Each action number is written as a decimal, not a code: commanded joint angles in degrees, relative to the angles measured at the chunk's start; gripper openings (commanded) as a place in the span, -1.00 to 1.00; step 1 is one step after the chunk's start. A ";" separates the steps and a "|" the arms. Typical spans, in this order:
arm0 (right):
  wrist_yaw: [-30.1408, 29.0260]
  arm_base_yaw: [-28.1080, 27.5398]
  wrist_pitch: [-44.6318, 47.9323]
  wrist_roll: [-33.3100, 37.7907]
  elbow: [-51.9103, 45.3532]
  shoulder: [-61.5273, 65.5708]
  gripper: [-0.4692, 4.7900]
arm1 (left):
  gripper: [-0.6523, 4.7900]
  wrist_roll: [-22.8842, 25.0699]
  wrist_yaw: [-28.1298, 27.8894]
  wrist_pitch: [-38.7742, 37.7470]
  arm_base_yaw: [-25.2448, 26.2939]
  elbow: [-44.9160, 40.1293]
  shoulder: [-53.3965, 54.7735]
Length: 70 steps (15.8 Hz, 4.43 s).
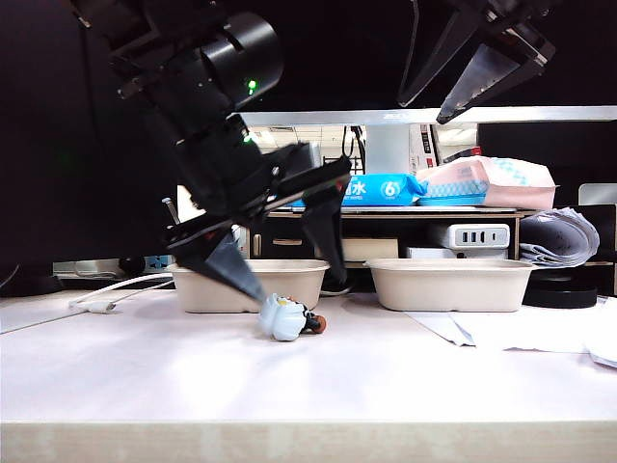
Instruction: Put the dolls with similar sizes into the same paper box, while dolls with different sizes go into separate paper boxes.
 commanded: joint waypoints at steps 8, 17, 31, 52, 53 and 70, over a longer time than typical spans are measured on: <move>0.00 0.02 0.85 -0.22 0.13 -0.20 0.16 | 1.00 0.26 -0.24 -0.13 0.00 0.28 2.21; 0.02 0.02 0.81 -0.37 0.13 -0.20 0.16 | -0.78 0.24 -0.39 0.15 0.07 0.33 2.36; 0.59 -4.68 0.42 -3.30 0.13 -0.20 0.14 | 1.00 -14.73 0.63 -0.22 -4.50 14.60 4.52; -4.76 -15.02 0.35 -3.52 0.15 -0.24 0.14 | 1.00 -26.18 -3.91 -0.46 -5.46 14.60 12.96; -4.83 -14.99 0.33 -3.54 0.15 -0.26 0.14 | 1.00 -26.40 -4.26 0.55 -5.46 14.60 12.96; -6.43 -15.02 -0.02 -3.54 0.15 -0.26 0.14 | -0.78 -28.04 -3.39 -0.79 -3.69 14.62 13.97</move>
